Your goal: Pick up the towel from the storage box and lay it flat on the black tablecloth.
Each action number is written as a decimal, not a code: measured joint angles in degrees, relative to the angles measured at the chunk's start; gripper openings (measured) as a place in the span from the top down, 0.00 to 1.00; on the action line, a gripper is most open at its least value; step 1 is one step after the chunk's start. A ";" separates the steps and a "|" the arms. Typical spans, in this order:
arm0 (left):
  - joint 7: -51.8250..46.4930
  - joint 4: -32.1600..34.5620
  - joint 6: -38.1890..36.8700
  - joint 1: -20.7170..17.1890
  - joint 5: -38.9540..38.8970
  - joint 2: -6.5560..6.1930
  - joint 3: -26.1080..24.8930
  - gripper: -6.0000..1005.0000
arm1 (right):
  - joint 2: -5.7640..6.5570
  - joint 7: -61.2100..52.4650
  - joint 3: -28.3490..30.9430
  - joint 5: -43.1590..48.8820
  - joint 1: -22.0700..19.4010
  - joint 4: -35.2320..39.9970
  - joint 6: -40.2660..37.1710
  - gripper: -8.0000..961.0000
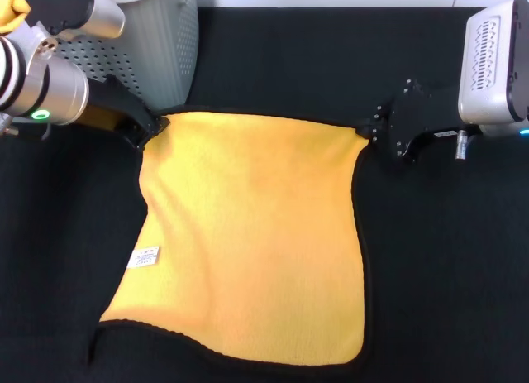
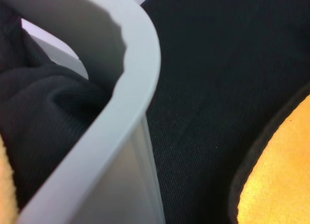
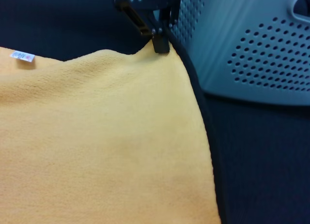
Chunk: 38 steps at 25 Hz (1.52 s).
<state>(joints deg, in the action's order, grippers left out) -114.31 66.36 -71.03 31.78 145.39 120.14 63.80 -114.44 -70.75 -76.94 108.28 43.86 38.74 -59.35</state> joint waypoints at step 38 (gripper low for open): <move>34.42 -1.26 -33.31 -18.07 -59.62 -0.68 -1.61 0.35 | -1.04 -5.03 12.25 -20.55 -25.95 7.71 -37.60 0.30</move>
<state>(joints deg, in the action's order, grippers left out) -79.89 65.10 -104.34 13.71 85.76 119.46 62.19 -115.48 -75.78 -64.69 87.73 17.91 46.45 -96.95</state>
